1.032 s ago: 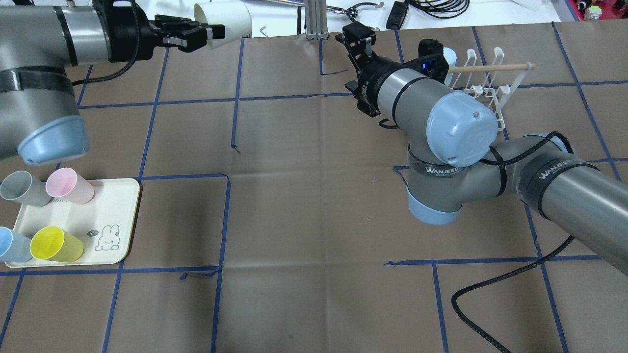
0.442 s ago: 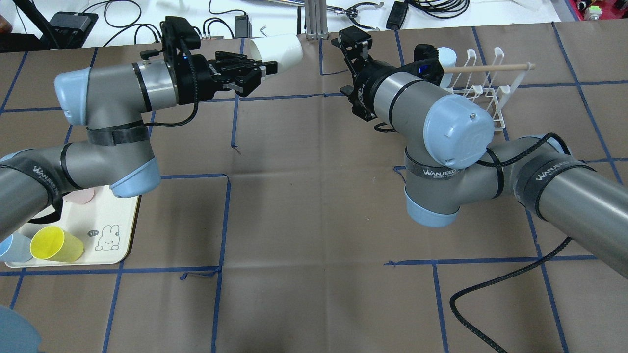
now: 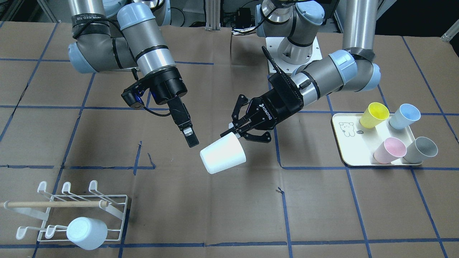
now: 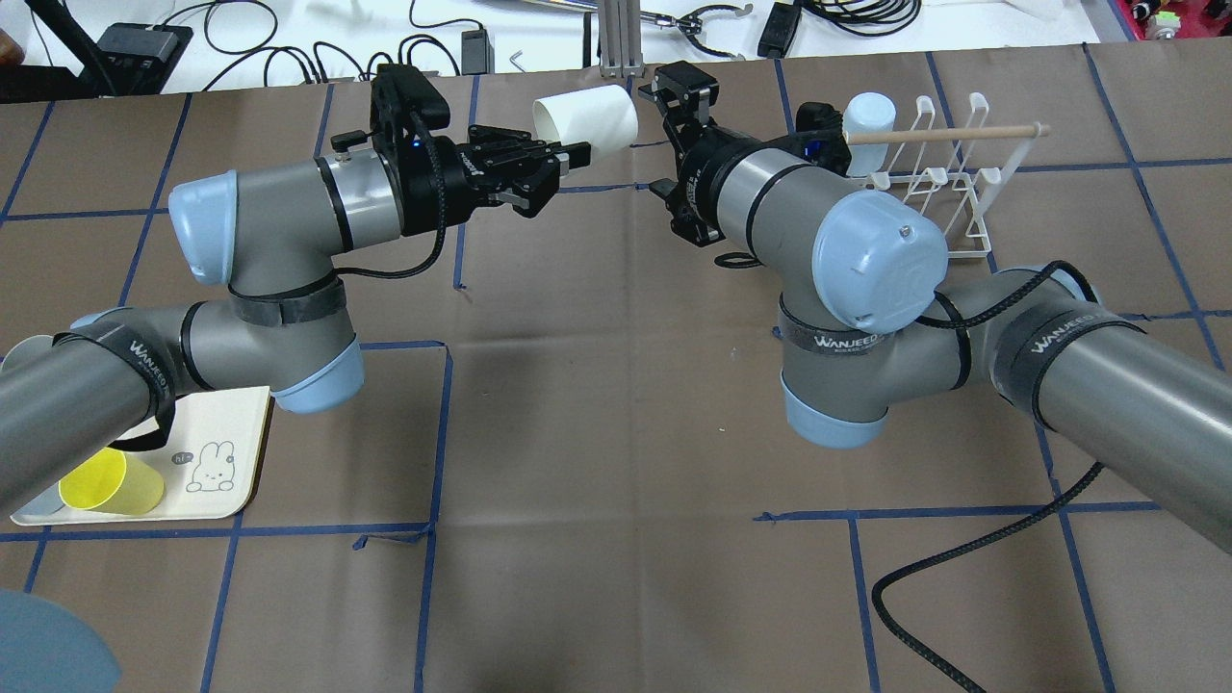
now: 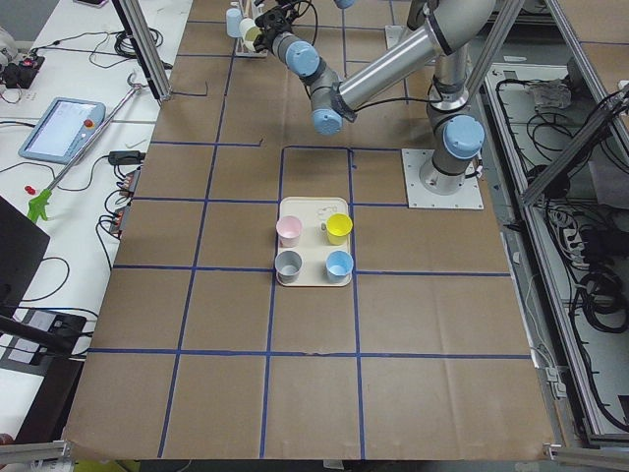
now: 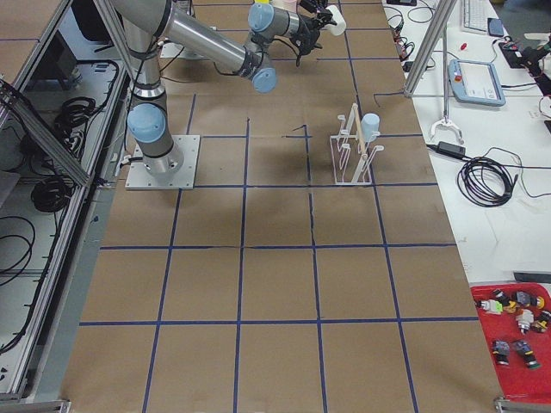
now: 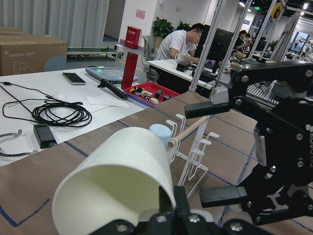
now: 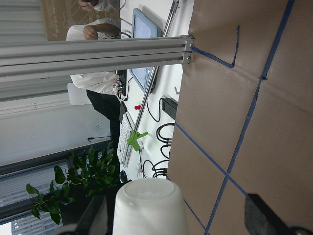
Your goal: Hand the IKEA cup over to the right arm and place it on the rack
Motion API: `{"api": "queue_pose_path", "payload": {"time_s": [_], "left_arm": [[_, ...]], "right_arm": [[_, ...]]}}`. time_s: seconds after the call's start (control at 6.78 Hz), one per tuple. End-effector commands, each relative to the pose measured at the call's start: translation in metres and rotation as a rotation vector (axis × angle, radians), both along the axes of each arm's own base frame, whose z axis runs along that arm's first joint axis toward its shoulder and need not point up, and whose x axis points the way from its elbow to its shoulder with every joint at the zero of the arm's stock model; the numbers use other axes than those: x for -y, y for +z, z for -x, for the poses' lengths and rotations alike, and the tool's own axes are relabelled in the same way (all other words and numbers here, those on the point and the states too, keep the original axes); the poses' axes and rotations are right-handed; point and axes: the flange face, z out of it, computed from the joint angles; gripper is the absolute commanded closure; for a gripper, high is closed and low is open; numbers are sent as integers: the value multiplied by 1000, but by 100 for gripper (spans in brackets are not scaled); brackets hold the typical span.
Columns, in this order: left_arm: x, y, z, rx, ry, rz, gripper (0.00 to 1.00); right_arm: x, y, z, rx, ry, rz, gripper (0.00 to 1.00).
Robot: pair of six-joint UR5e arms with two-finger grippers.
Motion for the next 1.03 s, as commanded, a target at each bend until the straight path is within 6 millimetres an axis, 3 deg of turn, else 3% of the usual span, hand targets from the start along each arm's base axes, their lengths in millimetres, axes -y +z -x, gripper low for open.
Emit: {"api": "queue_pose_path", "payload": {"time_s": [0.0, 0.15, 0.59, 0.88], "left_arm": [[-5, -6, 1, -8, 3, 2, 100], [-4, -6, 1, -7, 5, 1, 100], [-4, -5, 1, -8, 3, 3, 100], [-3, -5, 1, -7, 5, 4, 100]], "right_arm": [[6, -1, -11, 5, 15, 4, 0], [13, -11, -15, 4, 21, -2, 0], [19, -4, -25, 6, 34, 11, 0], [29, -15, -37, 7, 52, 8, 0]]}}
